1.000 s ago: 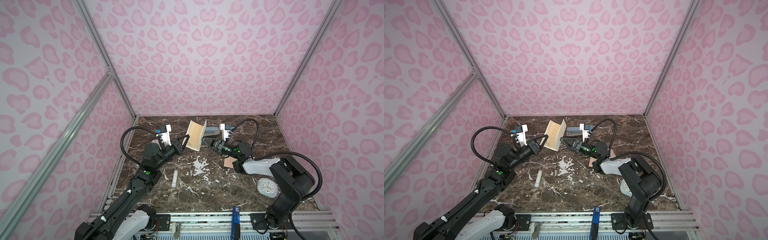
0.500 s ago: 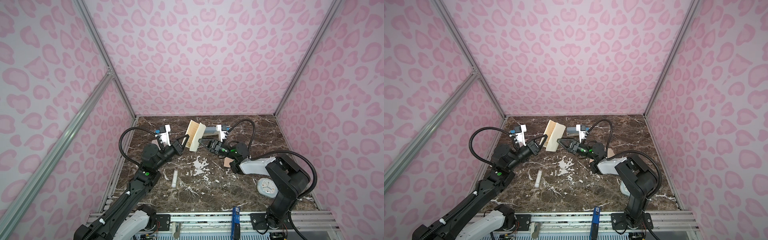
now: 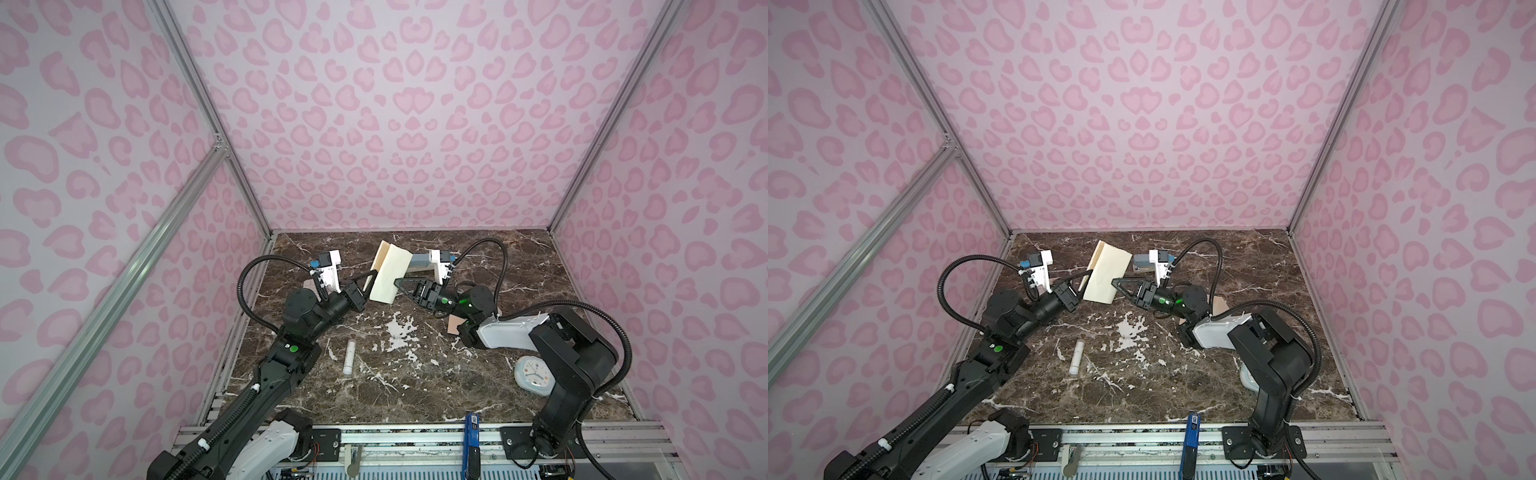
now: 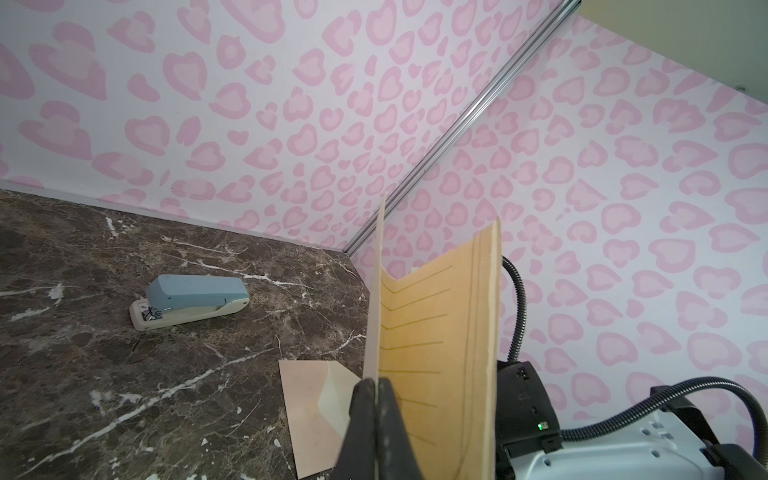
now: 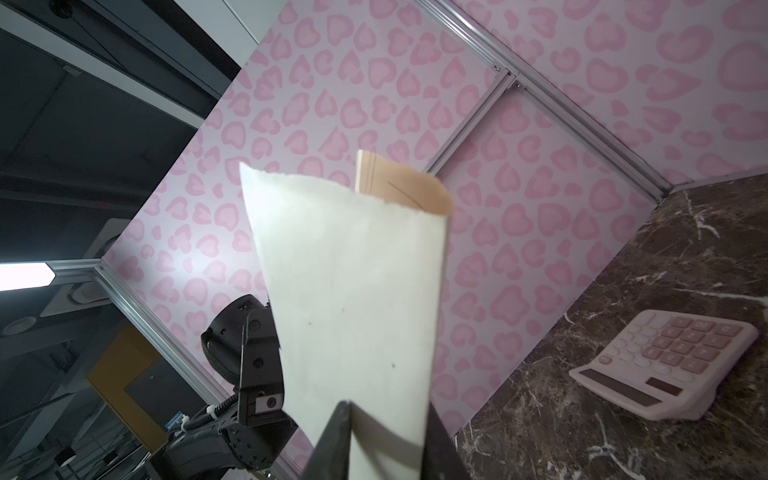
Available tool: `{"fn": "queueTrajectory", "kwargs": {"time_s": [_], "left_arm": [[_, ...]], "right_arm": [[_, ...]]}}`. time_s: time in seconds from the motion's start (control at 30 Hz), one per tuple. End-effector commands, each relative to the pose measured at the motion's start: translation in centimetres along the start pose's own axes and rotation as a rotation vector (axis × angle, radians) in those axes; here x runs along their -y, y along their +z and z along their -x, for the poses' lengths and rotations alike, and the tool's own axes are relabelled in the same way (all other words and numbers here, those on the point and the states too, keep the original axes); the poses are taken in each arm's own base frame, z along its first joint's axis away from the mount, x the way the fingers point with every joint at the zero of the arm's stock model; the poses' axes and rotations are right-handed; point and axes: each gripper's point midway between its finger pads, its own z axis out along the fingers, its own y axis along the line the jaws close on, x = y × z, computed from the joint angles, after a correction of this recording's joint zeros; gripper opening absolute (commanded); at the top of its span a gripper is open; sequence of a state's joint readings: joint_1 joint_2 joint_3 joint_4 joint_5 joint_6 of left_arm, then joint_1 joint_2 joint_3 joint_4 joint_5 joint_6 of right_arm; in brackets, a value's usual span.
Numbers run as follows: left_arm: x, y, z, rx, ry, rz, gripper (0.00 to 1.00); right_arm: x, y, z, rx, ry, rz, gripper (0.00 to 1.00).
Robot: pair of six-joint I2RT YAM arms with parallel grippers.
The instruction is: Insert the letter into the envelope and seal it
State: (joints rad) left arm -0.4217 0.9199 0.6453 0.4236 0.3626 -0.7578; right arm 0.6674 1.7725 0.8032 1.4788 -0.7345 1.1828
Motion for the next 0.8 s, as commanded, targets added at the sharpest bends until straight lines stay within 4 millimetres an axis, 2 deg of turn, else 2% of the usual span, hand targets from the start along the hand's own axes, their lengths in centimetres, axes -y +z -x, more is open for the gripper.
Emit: {"fn": "queueTrajectory", "kwargs": {"time_s": [0.0,0.77], "left_arm": [[0.78,-0.19,0.83,0.033,0.03,-0.028,0.04],[0.59,-0.44,0.8,0.03,0.044,-0.011,0.04]], "right_arm": [[-1.38,0.0,0.47,0.015,-0.05,0.056,0.26],[-1.49,0.01,0.44,0.012,-0.046,0.062,0.08]]}}
